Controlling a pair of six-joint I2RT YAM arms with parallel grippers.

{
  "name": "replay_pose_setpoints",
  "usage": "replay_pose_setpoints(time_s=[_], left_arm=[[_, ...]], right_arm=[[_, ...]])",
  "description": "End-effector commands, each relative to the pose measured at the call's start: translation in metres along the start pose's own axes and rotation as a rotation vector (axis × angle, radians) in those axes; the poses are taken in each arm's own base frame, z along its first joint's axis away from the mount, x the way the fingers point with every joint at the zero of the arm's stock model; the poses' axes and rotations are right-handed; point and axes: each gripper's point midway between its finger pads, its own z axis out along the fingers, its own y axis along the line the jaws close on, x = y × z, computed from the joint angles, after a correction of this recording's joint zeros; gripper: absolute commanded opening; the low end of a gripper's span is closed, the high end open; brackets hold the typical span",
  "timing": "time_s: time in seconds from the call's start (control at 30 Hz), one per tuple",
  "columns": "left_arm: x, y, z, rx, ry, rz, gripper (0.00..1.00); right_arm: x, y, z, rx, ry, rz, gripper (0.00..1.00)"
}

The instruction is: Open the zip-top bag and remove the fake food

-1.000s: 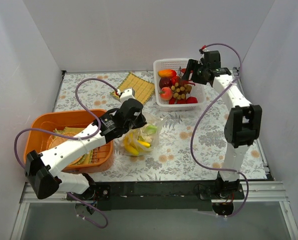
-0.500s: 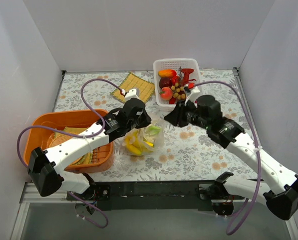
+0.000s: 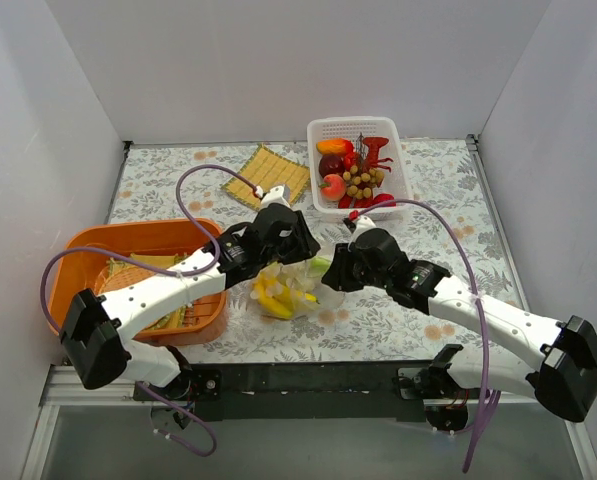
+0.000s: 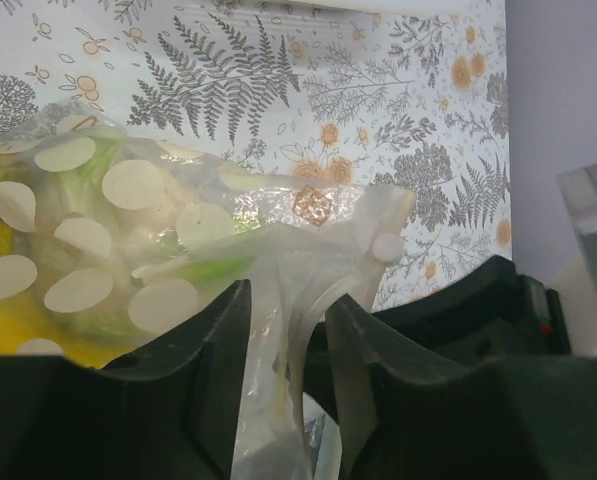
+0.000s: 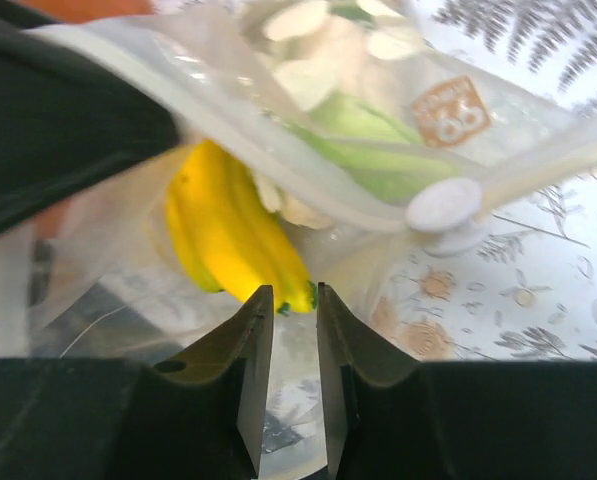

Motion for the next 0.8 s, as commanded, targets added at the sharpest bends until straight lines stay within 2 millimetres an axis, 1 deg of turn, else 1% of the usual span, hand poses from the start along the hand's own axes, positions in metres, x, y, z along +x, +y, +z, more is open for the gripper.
replay_pose_setpoints(time_s=[0.0, 0.03, 0.07, 0.1, 0.13, 0.17, 0.2, 0.23, 0.27, 0.3, 0.33, 0.37, 0.4, 0.43, 0.47, 0.5, 0.57, 0.6, 0.63, 0.67, 0.7, 0.77], left_arm=[[-0.008, -0.017, -0.019, 0.074, -0.03, 0.002, 0.39], [-0.012, -0.019, -0.026, 0.087, -0.046, -0.009, 0.4], [-0.012, -0.016, -0.029, 0.079, -0.043, -0.011, 0.41], [-0.012, -0.015, -0.032, 0.079, -0.045, -0.011, 0.45], [-0.013, -0.014, -0.037, 0.081, -0.048, -0.015, 0.46], [-0.01, -0.009, -0.039, 0.071, -0.041, -0.016, 0.48], [-0.009, -0.006, -0.04, 0.066, -0.041, -0.017, 0.5], [-0.008, -0.001, -0.04, 0.049, -0.045, -0.02, 0.52], [-0.002, 0.008, -0.04, 0.027, -0.037, -0.025, 0.53], [0.0, 0.014, -0.039, 0.006, -0.035, -0.032, 0.53], [0.004, 0.023, -0.037, -0.024, -0.029, -0.035, 0.52], [0.009, 0.028, -0.033, -0.044, -0.019, -0.042, 0.51], [0.017, 0.038, -0.028, -0.076, -0.007, -0.046, 0.49], [0.02, 0.043, -0.025, -0.092, -0.004, -0.05, 0.45], [0.022, 0.051, -0.019, -0.127, -0.011, -0.051, 0.42], [0.028, 0.059, -0.016, -0.153, -0.006, -0.053, 0.4], [0.028, 0.065, -0.009, -0.174, -0.014, -0.053, 0.34], [0.031, 0.07, -0.004, -0.193, -0.01, -0.05, 0.32], [0.033, 0.072, 0.0, -0.203, -0.004, -0.05, 0.27], [0.035, 0.075, 0.003, -0.215, -0.001, -0.045, 0.23], [0.039, 0.081, 0.009, -0.245, 0.005, -0.039, 0.2], [0.043, 0.086, 0.014, -0.258, 0.01, -0.037, 0.17]], right_arm=[[0.004, -0.042, 0.002, 0.132, -0.072, 0.03, 0.33], [0.006, -0.048, 0.002, 0.14, -0.07, 0.038, 0.34], [0.005, -0.053, 0.001, 0.144, -0.079, 0.051, 0.34], [0.013, -0.061, 0.002, 0.158, -0.067, 0.052, 0.35], [0.014, -0.063, 0.002, 0.159, -0.073, 0.057, 0.39], [0.015, -0.067, 0.001, 0.161, -0.074, 0.062, 0.41], [0.022, -0.073, 0.003, 0.168, -0.059, 0.064, 0.43], [0.025, -0.077, 0.004, 0.168, -0.053, 0.07, 0.44], [0.025, -0.081, 0.003, 0.155, -0.048, 0.09, 0.45], [0.034, -0.087, 0.004, 0.15, -0.031, 0.097, 0.47], [0.022, -0.086, 0.003, 0.12, -0.088, 0.105, 0.49], [0.024, -0.078, 0.002, 0.058, -0.079, 0.111, 0.51], [0.031, -0.08, 0.002, 0.039, -0.075, 0.117, 0.55], [0.021, -0.072, -0.001, -0.008, -0.117, 0.111, 0.57], [0.015, -0.061, -0.002, -0.072, -0.138, 0.101, 0.59], [0.014, -0.056, -0.002, -0.095, -0.141, 0.099, 0.6], [0.014, -0.048, -0.002, -0.14, -0.134, 0.099, 0.62], [0.013, -0.046, -0.001, -0.153, -0.138, 0.102, 0.63], [0.02, -0.047, 0.001, -0.168, -0.127, 0.117, 0.63], [0.02, -0.043, 0.002, -0.193, -0.124, 0.125, 0.64], [0.018, -0.04, 0.003, -0.21, -0.138, 0.125, 0.64], [0.023, -0.042, 0.008, -0.217, -0.118, 0.132, 0.65]])
